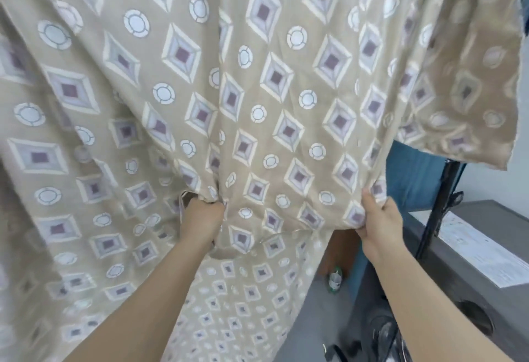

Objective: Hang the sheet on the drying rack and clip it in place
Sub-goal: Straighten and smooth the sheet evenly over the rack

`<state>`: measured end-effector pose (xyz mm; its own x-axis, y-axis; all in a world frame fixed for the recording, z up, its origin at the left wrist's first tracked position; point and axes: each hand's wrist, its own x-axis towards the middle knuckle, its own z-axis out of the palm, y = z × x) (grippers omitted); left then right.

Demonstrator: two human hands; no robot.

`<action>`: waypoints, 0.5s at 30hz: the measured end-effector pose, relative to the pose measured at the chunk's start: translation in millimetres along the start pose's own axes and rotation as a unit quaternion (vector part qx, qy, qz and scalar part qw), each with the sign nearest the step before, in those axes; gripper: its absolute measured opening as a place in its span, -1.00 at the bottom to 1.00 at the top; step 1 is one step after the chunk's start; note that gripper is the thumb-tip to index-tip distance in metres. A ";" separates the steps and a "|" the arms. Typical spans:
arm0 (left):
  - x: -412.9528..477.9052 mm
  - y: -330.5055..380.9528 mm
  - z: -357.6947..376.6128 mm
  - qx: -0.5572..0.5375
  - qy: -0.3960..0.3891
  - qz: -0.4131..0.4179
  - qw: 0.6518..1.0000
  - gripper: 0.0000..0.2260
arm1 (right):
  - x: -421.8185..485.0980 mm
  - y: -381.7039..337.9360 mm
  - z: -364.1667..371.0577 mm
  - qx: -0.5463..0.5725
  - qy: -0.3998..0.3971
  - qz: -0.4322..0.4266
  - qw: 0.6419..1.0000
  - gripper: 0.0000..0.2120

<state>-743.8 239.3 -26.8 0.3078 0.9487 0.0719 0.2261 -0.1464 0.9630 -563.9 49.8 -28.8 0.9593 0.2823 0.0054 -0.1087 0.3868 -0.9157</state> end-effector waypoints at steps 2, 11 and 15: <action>-2.2 -9.5 -3.7 0.008 0.005 -0.018 1.000 -0.91 | -6.9 24.7 -6.3 -0.047 0.002 0.020 0.999 -0.84; -36.4 -28.8 -15.8 -0.072 -0.140 -0.051 0.986 -0.85 | -39.3 103.0 2.9 -0.139 -0.081 0.163 0.973 -0.87; -60.3 -16.9 0.8 -0.112 -0.251 0.007 0.961 -0.73 | -51.1 103.9 28.4 -0.138 -0.139 0.174 0.965 -0.70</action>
<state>-765.4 184.3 -47.7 0.7296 0.6838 0.0049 0.0310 -0.0402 0.9987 -631.6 100.5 -112.8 0.7664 0.5923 -0.2484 -0.3007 -0.0109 -0.9537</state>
